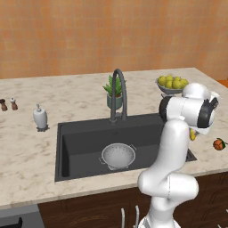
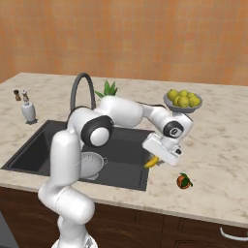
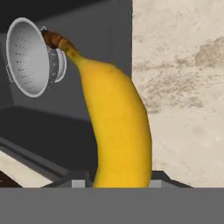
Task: Put the colander in the sink, put the banana, orange in the colander, and turn on the sink faucet and pour water over the colander.
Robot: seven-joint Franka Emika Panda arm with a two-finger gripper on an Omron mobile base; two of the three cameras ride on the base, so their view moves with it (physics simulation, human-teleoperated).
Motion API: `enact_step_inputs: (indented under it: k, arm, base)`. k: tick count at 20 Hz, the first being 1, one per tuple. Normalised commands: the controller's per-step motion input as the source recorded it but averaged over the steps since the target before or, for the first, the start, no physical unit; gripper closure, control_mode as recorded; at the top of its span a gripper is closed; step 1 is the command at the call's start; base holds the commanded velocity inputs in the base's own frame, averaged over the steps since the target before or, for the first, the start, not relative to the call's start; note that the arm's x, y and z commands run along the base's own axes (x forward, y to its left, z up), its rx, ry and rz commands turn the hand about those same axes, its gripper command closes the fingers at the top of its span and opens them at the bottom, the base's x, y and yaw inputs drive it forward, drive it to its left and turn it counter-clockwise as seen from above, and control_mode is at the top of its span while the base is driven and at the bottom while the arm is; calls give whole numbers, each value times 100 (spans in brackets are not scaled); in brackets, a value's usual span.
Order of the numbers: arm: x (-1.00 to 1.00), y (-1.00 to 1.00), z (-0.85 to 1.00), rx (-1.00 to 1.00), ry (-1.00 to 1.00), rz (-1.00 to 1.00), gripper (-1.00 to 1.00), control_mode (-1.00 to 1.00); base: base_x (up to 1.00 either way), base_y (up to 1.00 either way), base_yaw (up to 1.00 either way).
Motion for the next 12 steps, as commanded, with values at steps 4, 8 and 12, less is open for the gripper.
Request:
enact_step_inputs:
  k: [4,8,12]
  arm:
    - [0,96,15,24,0,21,100,-100]
    - [-1,99,1,21,-3,21,100,-100]
    - [-1,88,0,18,-21,14,100,-100]
  base:
    - [0,0,0]
    - [0,0,0]
    - [0,0,0]
